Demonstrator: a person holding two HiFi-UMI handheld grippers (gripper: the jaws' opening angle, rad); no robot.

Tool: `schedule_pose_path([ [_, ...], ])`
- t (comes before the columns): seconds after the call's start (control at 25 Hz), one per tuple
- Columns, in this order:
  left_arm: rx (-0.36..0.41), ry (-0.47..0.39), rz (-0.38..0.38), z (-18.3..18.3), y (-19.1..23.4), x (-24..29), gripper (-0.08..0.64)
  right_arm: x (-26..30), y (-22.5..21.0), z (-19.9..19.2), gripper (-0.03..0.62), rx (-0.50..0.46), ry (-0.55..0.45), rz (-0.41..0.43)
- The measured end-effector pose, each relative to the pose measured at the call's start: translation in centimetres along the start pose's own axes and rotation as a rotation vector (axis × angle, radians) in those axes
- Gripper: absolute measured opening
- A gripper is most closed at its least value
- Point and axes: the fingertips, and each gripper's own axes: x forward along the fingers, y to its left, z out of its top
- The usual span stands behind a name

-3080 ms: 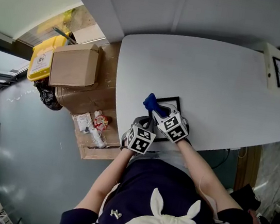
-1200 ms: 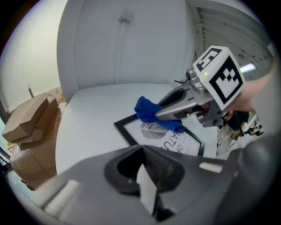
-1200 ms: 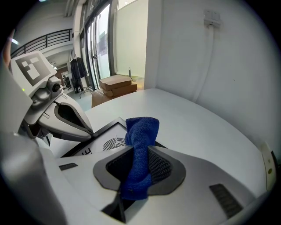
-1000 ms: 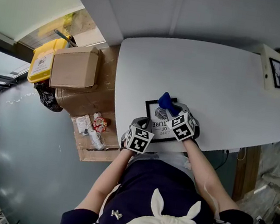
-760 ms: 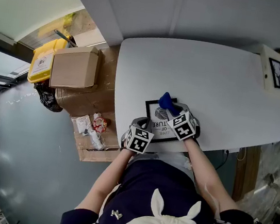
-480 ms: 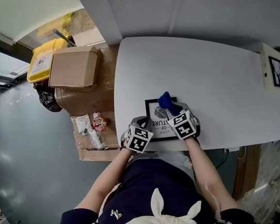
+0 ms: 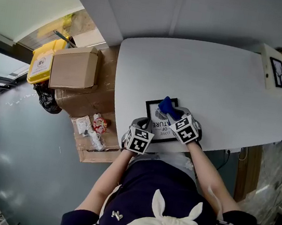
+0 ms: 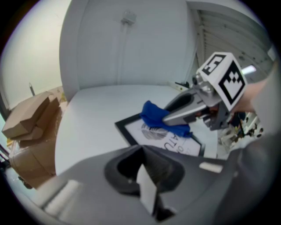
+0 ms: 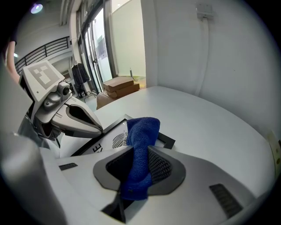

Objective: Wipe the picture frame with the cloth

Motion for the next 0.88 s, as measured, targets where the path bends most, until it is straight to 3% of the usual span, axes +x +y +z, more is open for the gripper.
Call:
schedule_pose_path([
  [0.88, -0.013, -0.005, -0.009, 0.0, 0.1, 0.0, 0.003, 0.8, 0.8, 0.6, 0.094, 0.055, -0.021, 0.010],
])
